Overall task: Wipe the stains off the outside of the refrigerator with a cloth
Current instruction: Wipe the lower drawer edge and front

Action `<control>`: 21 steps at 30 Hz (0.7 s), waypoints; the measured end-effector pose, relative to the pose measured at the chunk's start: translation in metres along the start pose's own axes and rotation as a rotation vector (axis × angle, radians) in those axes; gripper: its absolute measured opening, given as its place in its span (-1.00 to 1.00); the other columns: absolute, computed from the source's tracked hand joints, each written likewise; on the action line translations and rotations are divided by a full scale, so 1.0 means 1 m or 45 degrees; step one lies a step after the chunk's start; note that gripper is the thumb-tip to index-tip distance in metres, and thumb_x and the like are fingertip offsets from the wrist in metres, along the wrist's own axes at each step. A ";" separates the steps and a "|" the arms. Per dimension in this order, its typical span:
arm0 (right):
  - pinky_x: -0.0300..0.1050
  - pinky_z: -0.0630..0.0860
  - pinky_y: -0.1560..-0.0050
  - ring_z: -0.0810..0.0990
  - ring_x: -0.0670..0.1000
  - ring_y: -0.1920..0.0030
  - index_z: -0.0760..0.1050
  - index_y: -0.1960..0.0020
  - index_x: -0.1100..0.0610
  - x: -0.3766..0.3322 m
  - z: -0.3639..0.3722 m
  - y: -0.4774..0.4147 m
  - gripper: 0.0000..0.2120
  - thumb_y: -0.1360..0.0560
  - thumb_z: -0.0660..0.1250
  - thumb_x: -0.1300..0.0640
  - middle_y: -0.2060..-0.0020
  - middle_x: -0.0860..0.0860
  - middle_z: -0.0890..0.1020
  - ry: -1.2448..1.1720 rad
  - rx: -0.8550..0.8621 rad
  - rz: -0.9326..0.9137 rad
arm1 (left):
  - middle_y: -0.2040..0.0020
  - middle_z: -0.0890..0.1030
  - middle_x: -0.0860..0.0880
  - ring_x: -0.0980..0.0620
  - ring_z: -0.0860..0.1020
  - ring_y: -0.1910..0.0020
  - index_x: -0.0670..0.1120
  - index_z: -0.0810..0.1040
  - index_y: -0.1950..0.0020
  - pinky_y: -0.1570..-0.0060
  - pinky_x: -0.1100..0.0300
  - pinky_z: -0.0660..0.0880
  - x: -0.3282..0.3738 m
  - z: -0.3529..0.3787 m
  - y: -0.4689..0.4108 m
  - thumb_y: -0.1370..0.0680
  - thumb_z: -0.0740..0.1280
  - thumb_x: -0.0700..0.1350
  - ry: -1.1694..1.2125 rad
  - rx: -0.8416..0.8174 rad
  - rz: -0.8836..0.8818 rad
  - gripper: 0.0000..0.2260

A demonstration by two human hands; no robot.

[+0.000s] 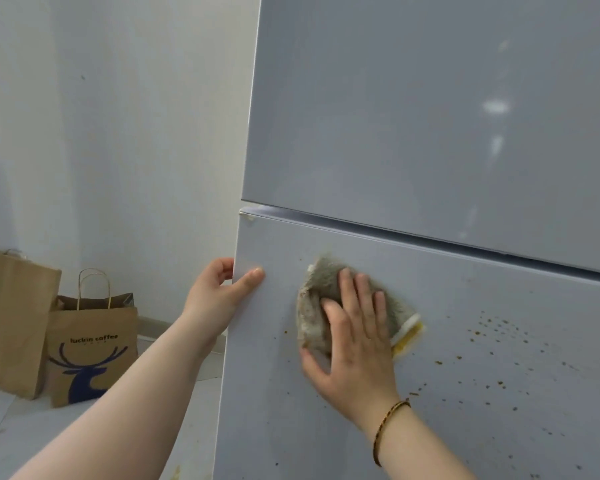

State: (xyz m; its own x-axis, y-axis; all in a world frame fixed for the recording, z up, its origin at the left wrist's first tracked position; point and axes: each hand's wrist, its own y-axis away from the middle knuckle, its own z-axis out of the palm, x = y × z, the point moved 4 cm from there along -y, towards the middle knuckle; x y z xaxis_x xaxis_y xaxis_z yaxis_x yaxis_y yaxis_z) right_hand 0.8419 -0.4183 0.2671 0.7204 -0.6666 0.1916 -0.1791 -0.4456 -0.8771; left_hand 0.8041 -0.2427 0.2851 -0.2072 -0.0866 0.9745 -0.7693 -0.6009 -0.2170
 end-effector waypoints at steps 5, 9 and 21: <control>0.01 -0.08 -0.44 -0.18 0.06 -0.50 0.31 -0.19 0.05 0.006 0.005 -0.009 -0.61 -0.37 0.12 0.03 -0.35 0.07 0.25 0.289 -0.095 -0.528 | 0.09 0.59 -0.04 0.22 0.59 0.32 -0.06 0.49 0.09 0.37 0.41 0.48 0.006 -0.002 -0.001 -0.48 0.36 -0.12 -0.029 -0.127 -0.101 -0.93; 0.05 -0.08 -0.43 0.15 0.16 -0.41 0.23 -0.34 0.02 0.002 -0.005 -0.044 -0.53 -0.44 0.13 0.02 -0.35 0.10 0.24 0.325 0.113 -0.335 | 0.06 0.61 0.01 0.17 0.58 0.14 -0.09 0.55 -0.02 0.06 0.34 0.47 0.010 -0.011 -0.007 -0.55 0.22 0.01 -0.092 -0.220 -0.159 -0.78; 0.06 -0.18 -0.46 0.10 0.16 -0.41 0.23 -0.32 0.04 -0.070 0.061 -0.008 -0.54 -0.42 0.06 0.08 -0.36 0.04 0.21 0.395 -0.088 -0.642 | 0.13 0.61 0.16 0.28 0.55 0.12 0.05 0.54 0.13 -0.13 0.20 0.31 0.029 -0.015 -0.007 -0.63 -0.03 0.01 0.060 -0.205 -0.050 -0.63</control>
State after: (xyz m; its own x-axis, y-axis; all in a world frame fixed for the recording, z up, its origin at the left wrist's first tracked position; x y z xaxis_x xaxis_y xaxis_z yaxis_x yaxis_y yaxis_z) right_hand 0.8343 -0.3318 0.2337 0.5003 -0.5016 0.7058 0.0831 -0.7835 -0.6157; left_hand 0.7942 -0.2287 0.3144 -0.2001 -0.0262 0.9794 -0.8633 -0.4680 -0.1889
